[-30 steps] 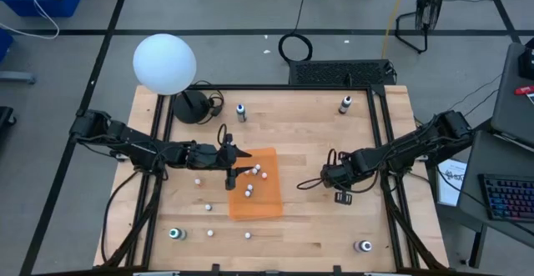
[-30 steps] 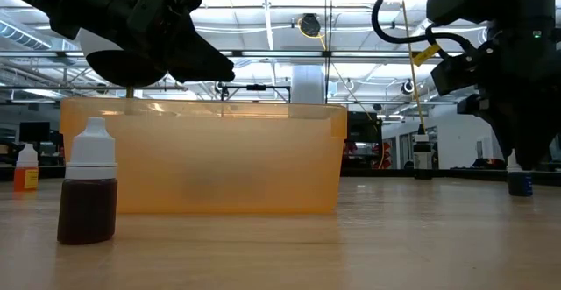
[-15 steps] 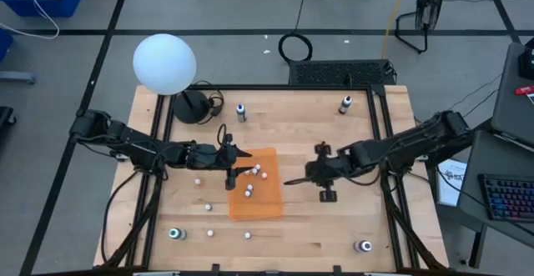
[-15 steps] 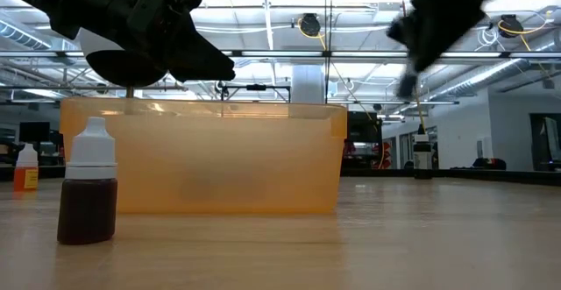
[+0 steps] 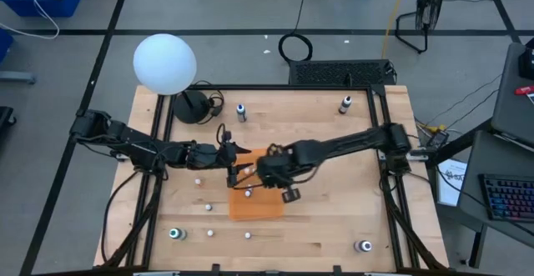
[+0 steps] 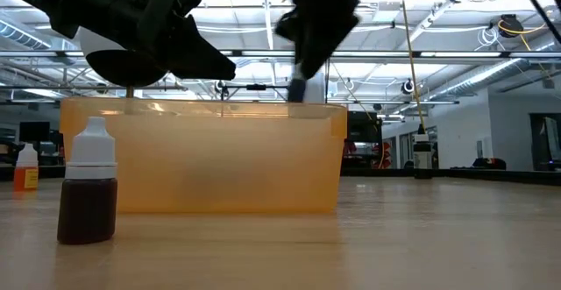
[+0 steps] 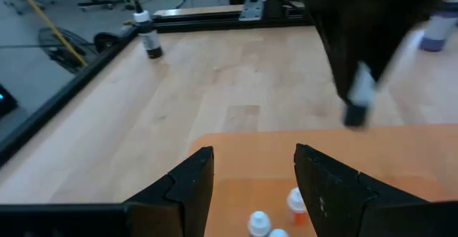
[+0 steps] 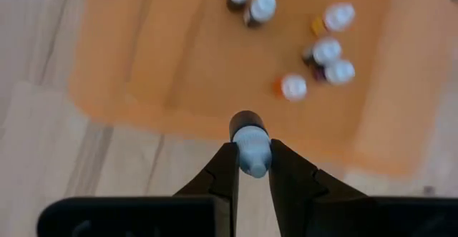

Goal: Pick & Place food coloring
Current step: Put the small dark blue food coloring bottle into the orange bin, then put the large black food coloring bottle into the orange bin

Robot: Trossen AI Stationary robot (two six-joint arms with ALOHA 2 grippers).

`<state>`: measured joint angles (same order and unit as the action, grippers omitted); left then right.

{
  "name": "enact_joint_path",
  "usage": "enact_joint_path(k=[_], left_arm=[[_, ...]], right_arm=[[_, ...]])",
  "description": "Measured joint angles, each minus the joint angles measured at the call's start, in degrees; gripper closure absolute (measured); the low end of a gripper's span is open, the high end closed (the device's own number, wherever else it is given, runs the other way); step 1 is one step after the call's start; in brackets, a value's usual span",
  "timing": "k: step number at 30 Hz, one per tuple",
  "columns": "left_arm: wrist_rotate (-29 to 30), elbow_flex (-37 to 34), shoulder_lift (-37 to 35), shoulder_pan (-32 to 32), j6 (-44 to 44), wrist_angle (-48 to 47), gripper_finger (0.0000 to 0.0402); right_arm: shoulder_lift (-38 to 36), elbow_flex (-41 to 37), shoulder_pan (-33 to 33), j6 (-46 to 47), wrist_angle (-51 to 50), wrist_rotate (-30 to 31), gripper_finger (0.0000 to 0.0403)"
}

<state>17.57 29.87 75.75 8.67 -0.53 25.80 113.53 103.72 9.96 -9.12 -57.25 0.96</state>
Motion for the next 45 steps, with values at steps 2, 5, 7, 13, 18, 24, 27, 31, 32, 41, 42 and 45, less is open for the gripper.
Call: enact_joint_path(k=[2, 5, 7, 13, 18, 24, 27, 31, 32, 41, 42, 45], left_arm=[[0.8, 0.0, 0.0, 0.0, 0.7, 0.0, 0.0204], [0.8, 0.0, -0.2, 0.0, 1.7, -0.4, 0.0204], [0.8, 0.0, -1.0, 0.0, 1.9, -1.4, 0.0204], [0.7, 0.0, -4.1, 0.0, 1.5, -5.2, 0.0204], [0.5, 0.0, -5.0, 0.1, 0.5, -6.9, 0.0204], [0.5, 0.0, -5.0, 0.1, 0.4, -7.5, 0.0204], [0.5, 0.0, -5.0, 0.1, 0.2, -7.7, 0.0204], [0.4, 0.0, -5.0, 0.1, 0.0, -7.8, 0.0204], [0.4, 0.0, -5.0, 0.1, -0.1, -7.8, 0.0204], [0.3, 0.0, -5.0, 0.1, -2.3, -9.4, 0.0204], [0.3, 0.0, -5.0, 0.1, -2.7, -9.9, 0.0204], [-0.3, 0.0, -5.0, 0.1, -3.1, -10.6, 0.0204]], right_arm=[[3.3, 3.3, -0.3, -1.7, -0.2, -1.2, 0.0358], [6.4, 5.0, -0.2, -4.1, 0.0, -1.3, 0.0358], [8.2, 5.1, -0.1, -5.4, 0.0, -1.3, 0.0358], [13.1, 5.1, -0.1, -6.7, 0.1, -1.3, 0.0358], [15.1, 5.1, -0.1, -7.2, 0.5, -1.3, 0.0358], [15.3, 5.2, -0.1, -6.6, 0.9, -1.3, 0.0344], [14.8, 5.0, 0.1, -6.5, 1.1, -1.2, 0.0317], [13.2, 5.0, 0.5, -5.0, 0.7, -1.2, 0.0284], [12.6, 5.0, 0.6, -4.8, 0.2, -1.2, 0.0278], [3.8, 5.0, 1.0, 17.0, -11.3, -6.7, 0.0273], [2.8, 5.0, 1.5, 20.1, -14.3, -8.5, 0.0274], [-0.8, 4.3, 4.5, 32.9, -22.2, -12.8, 0.0275]])
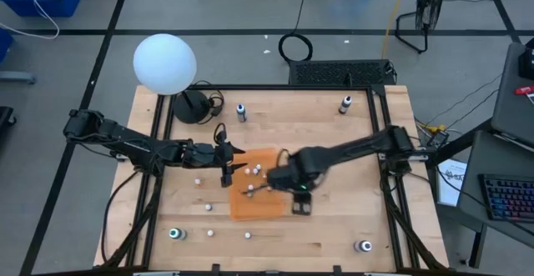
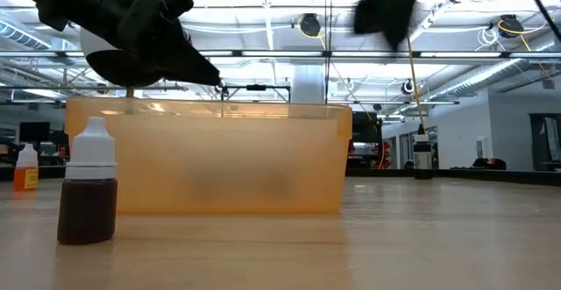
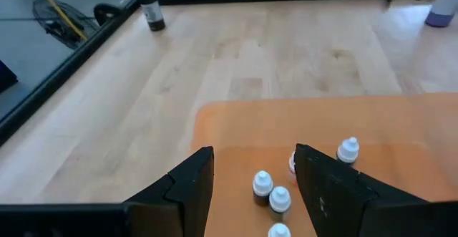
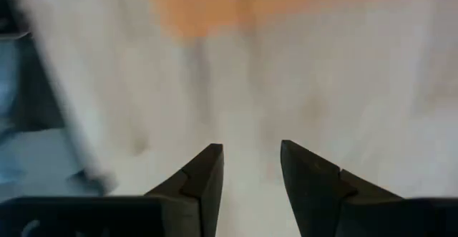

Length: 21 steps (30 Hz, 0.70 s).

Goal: Pick & Place food coloring
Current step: Put the large black food coloring bottle into the orange bin

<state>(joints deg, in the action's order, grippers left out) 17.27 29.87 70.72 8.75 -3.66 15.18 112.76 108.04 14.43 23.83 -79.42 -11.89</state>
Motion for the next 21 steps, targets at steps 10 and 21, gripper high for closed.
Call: enact_joint_path(k=[10, 21], left_arm=[[-4.0, 0.0, 0.0, 0.0, -1.2, -0.1, 0.0204], [-3.8, 0.0, 0.0, 0.0, 4.8, 1.5, 0.0204]], right_arm=[[-13.7, -12.2, 17.3, 42.5, -0.8, -4.8, 0.0271], [-23.7, -29.2, 32.3, 82.8, 17.5, -4.6, 0.027]])
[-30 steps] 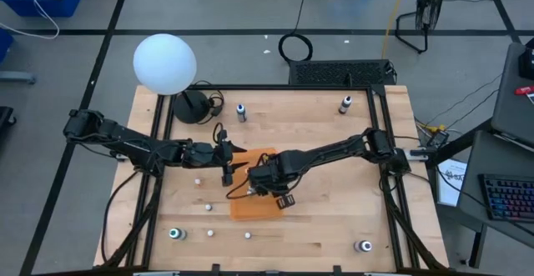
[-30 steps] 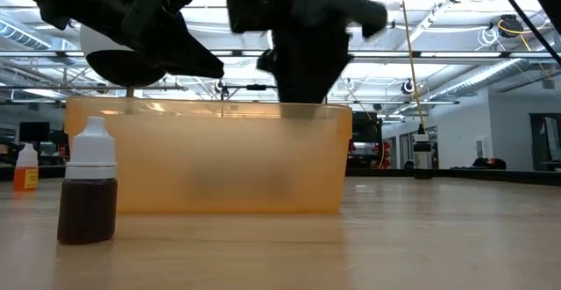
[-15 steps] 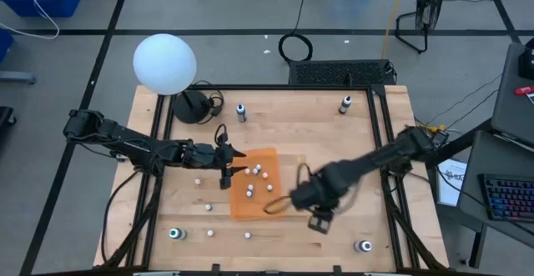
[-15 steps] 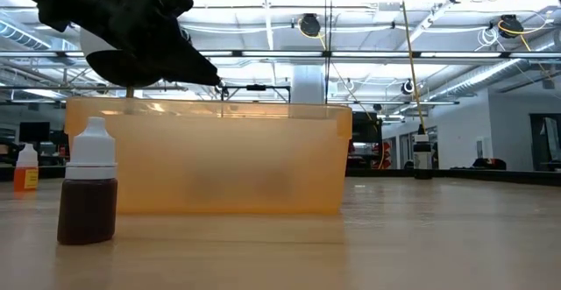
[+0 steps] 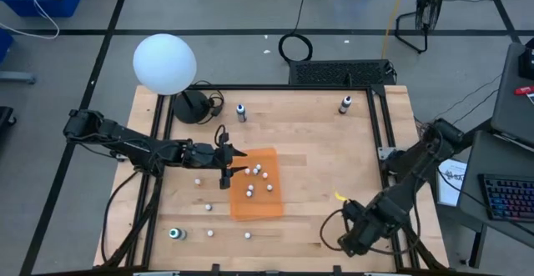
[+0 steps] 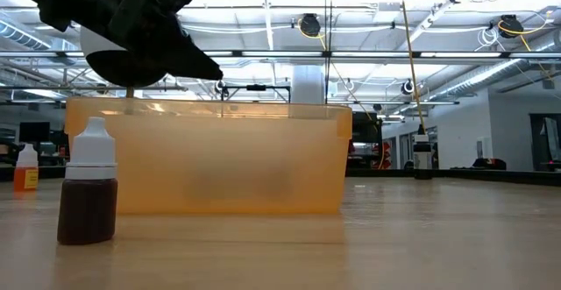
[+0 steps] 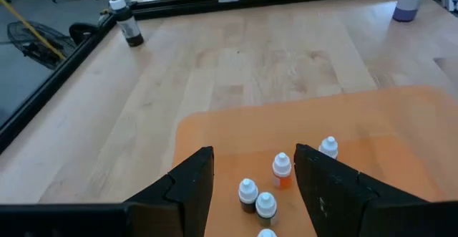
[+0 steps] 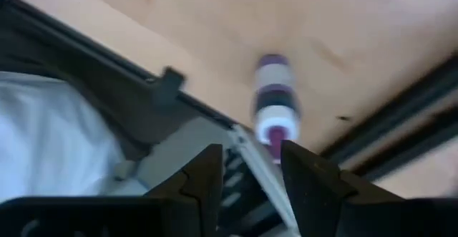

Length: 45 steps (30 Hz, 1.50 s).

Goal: Pick & Place food coloring
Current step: Put the large black food coloring bottle into the orange bin

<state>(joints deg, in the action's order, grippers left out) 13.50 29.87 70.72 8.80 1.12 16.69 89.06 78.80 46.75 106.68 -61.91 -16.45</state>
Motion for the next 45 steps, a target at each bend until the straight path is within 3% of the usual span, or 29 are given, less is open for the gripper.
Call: enact_joint_path(k=[5, 11, 14, 17, 20, 22, 33, 38, 45], left_arm=[[0.0, 0.0, 0.0, 0.0, 0.1, 0.1, 0.0204], [0.0, 0.0, 0.0, 0.0, 0.1, 0.1, 0.0204], [0.0, 0.0, 0.0, 0.0, 0.1, 0.1, 0.0204], [0.0, 0.0, 0.0, 0.0, 0.1, 0.1, 0.0204], [0.0, 0.0, 0.0, 0.0, 0.1, 0.1, 0.0204], [0.0, 0.0, 0.0, 0.0, 0.1, 0.1, 0.0204], [-0.1, 0.0, 0.0, 0.0, 0.1, 0.3, 0.0204], [-0.1, 0.0, 0.0, 0.0, 0.1, 0.3, 0.0204], [-0.1, 0.0, 0.0, 0.0, 0.1, 0.3, 0.0204]], right_arm=[[-0.5, -4.7, 1.4, 1.7, 6.3, -0.3, 0.0271], [-0.6, -7.1, 1.4, -7.6, 4.4, 4.6, 0.0271], [-0.6, -8.9, 1.3, -8.1, 6.2, 4.0, 0.0271], [-0.6, -10.7, 0.4, -7.4, 8.9, -1.0, 0.0271], [-0.7, -11.5, -0.9, -6.5, 8.4, -11.2, 0.0271], [-0.7, -11.6, -1.0, -4.9, 8.4, -13.6, 0.0271], [-1.6, -11.6, -1.7, -0.8, 10.3, -13.5, 0.0271], [-1.6, -11.6, -1.7, -1.0, 10.7, -8.8, 0.0271], [-1.6, -11.6, -1.6, -1.0, 10.7, -8.2, 0.0271]])
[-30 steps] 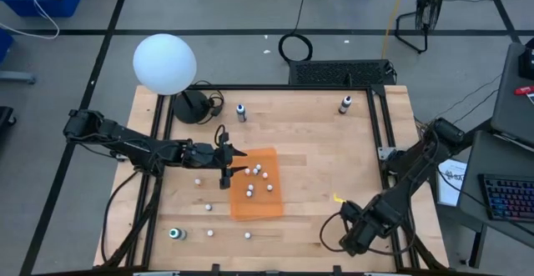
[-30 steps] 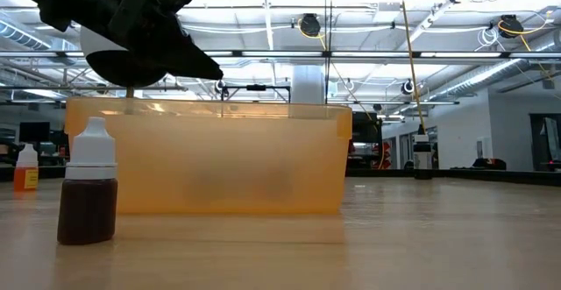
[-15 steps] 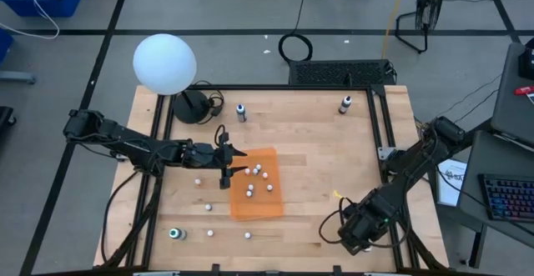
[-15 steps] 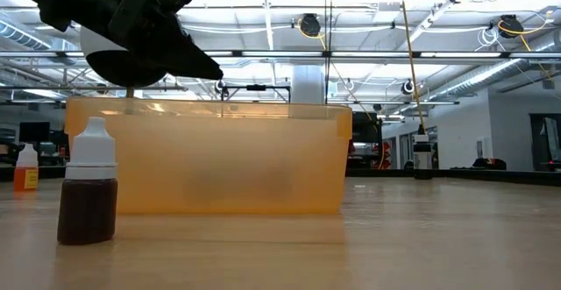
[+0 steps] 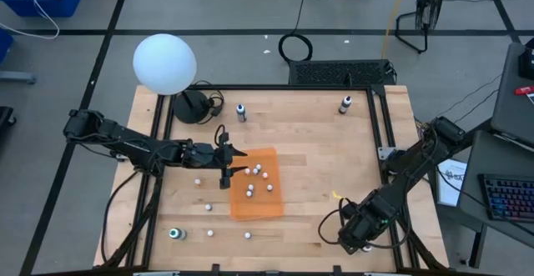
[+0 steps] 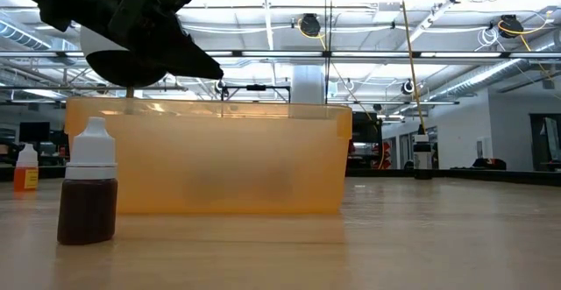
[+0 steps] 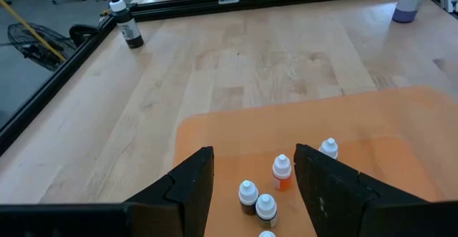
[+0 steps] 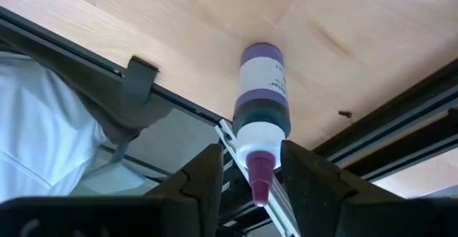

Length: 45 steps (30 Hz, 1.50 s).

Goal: Pick & Place food coloring
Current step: Put the large black food coloring bottle into the orange bin

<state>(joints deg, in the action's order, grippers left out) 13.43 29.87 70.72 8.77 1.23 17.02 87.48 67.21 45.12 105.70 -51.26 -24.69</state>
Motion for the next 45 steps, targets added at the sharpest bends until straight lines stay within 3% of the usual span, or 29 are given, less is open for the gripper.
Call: enact_joint_path(k=[11, 15, 40, 45], left_arm=[[0.0, 0.0, 0.0, 0.0, 0.0, 0.0, 0.0204], [0.0, 0.0, 0.0, 0.0, 0.0, 0.0, 0.0204], [0.0, 0.0, 0.0, 0.0, 0.0, 0.0, 0.0204], [0.0, 0.0, 0.0, 0.0, 0.0, 0.0, 0.0204]], right_arm=[[0.0, -4.7, 0.0, 1.8, 5.3, -5.3, 0.0271], [0.0, -5.6, 0.0, 3.6, 10.0, -5.4, 0.0271], [0.0, -5.7, 0.0, 4.7, 10.0, -6.8, 0.0271], [-0.1, -8.7, -0.1, 6.2, 14.4, -7.4, 0.0271]])
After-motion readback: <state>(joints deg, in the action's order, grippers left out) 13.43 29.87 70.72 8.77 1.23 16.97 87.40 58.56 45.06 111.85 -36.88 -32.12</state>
